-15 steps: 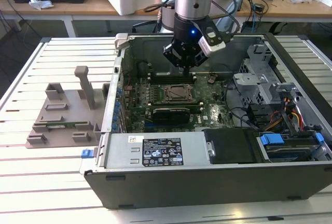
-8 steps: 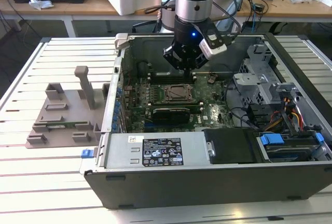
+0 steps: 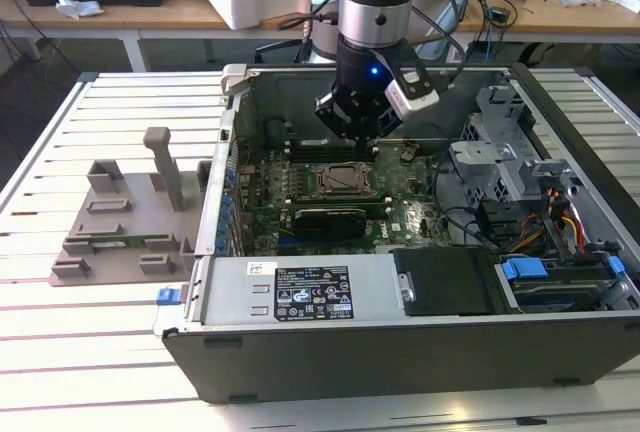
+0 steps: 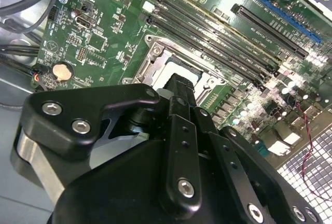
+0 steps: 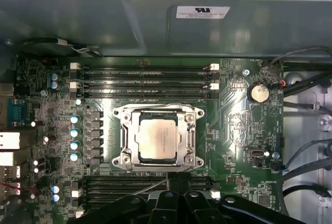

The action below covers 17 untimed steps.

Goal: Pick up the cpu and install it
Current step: 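Install the second cpu locking lever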

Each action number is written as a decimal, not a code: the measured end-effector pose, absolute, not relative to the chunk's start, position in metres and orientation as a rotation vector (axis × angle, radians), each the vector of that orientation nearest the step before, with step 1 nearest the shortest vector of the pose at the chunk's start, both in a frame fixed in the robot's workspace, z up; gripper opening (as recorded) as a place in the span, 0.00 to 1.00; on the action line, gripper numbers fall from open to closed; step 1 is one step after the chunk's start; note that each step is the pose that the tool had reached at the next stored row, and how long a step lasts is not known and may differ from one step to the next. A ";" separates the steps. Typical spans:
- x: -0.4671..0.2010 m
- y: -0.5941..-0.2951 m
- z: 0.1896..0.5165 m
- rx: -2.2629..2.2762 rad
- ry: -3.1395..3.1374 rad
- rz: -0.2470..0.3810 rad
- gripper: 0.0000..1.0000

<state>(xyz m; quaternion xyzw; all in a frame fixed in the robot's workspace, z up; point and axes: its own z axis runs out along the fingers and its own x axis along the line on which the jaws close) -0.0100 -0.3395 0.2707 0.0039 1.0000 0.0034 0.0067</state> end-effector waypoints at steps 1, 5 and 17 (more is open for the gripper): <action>-0.010 -0.340 0.271 0.012 3.128 0.011 0.11; -0.010 -0.343 0.270 0.012 3.128 0.011 0.11; -0.010 -0.348 0.264 0.012 3.128 0.011 0.11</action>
